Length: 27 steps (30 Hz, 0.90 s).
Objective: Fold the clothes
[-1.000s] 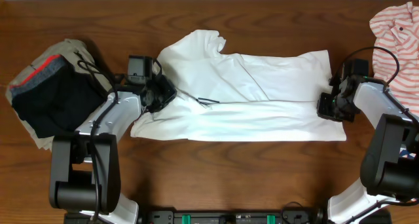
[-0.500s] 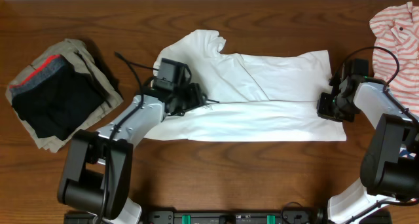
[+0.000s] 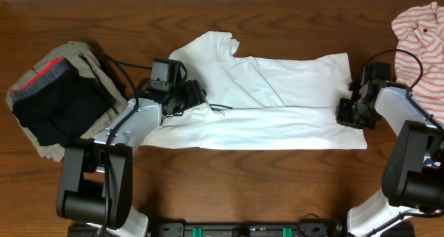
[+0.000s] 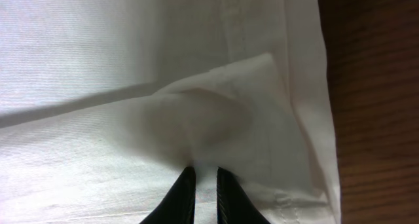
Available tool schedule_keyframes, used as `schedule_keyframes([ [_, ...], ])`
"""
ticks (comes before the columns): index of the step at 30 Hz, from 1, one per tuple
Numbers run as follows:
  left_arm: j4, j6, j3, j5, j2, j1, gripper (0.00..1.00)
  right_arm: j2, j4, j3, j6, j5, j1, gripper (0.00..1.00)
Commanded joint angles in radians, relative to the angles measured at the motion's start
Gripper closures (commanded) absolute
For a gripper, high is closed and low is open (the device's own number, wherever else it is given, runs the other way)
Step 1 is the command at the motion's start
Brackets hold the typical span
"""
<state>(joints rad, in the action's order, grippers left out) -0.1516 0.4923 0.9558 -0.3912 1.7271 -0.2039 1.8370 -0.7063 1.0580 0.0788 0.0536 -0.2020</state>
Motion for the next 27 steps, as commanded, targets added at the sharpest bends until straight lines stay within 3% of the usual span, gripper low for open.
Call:
schedule_keyframes([
  [1,0.031,-0.021,0.005,-0.091,-0.009,-0.002,0.38,0.074,-0.005,-0.042,-0.013,-0.067,-0.026,0.87],
  [6,-0.006,-0.013,0.005,-0.217,-0.008,-0.005,0.38,0.074,-0.008,-0.042,-0.013,-0.068,-0.026,0.87],
  [11,-0.108,-0.048,0.005,-0.218,-0.008,-0.008,0.38,0.074,-0.008,-0.042,-0.013,-0.068,-0.026,0.87],
  [17,-0.182,-0.149,0.005,-0.093,-0.009,-0.008,0.37,0.074,-0.009,-0.042,-0.013,-0.068,-0.026,0.87],
  [23,-0.185,-0.152,0.005,-0.067,-0.009,-0.008,0.32,0.074,-0.015,-0.042,-0.013,-0.068,-0.026,0.87],
  [27,-0.185,-0.163,0.005,-0.033,-0.046,-0.008,0.14,0.074,-0.019,-0.042,-0.013,-0.068,-0.026,0.87],
])
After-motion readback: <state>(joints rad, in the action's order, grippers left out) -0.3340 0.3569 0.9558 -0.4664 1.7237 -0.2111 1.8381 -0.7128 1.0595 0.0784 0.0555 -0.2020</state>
